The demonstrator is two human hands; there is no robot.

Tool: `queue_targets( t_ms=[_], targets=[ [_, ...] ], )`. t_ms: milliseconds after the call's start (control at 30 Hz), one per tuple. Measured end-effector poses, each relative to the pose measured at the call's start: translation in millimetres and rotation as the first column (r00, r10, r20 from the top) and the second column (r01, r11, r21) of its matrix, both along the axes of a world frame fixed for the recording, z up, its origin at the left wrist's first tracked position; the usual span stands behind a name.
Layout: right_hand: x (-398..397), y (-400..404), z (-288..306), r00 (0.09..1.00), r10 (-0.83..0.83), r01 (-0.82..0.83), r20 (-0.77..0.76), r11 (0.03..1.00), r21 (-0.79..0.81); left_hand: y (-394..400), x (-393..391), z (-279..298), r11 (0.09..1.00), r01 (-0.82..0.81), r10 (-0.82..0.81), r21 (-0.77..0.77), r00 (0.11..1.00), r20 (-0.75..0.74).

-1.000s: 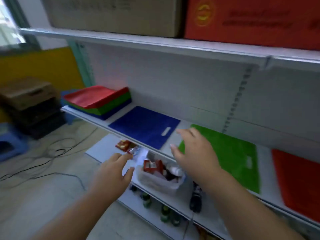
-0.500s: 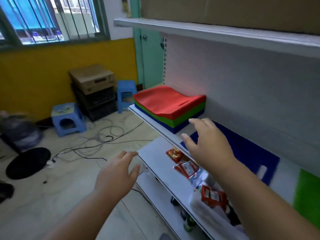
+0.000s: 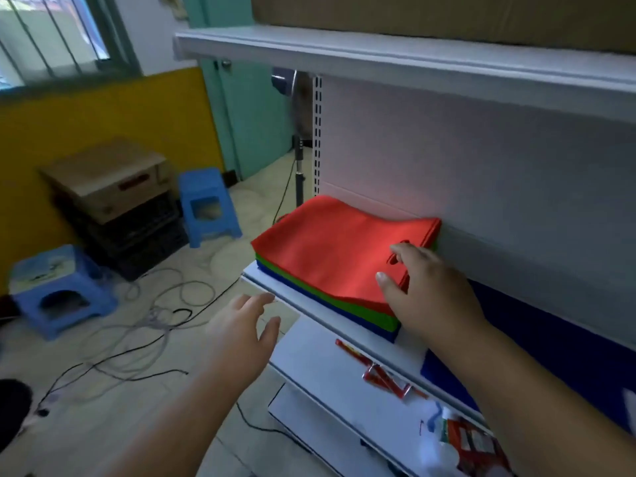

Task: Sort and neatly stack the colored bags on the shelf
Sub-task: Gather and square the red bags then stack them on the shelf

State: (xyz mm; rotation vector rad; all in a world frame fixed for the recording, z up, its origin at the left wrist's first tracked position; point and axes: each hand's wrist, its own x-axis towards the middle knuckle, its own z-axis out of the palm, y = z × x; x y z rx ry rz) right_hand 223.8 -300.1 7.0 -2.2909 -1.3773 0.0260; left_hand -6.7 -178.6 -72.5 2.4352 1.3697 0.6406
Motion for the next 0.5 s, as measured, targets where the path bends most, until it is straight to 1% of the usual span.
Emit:
queue_targets(
  t_ms=[100, 267, 367, 500],
  targets=[
    [-16.5, 15.5, -7.6, 0.983, -0.184, 0.184, -0.006, 0.983, -0.014, 58.4, 4.4, 1.8, 0.994, 0.1, -0.102, -0.04, 0.994, -0.041],
    [-53.6, 29.9, -22.7, 0.9, -0.434, 0.428, -0.034, 0.897, -0.11, 130.6, 9.0, 7.2, 0.961, 0.249, -0.26, -0.12, 0.962, -0.085],
    [-71.9, 35.4, -25.0, 0.848, -0.529, 0.522, -0.027, 0.843, -0.132, 150.8, 6.9, 6.2, 0.945, 0.301, -0.315, -0.129, 0.943, -0.106],
    [-84.3, 39.5, -27.7, 0.813, -0.583, 0.573, 0.006, 0.797, -0.193, 172.2, 8.8, 2.0, 0.933, 0.332, -0.35, -0.139, 0.928, -0.13]
  ],
)
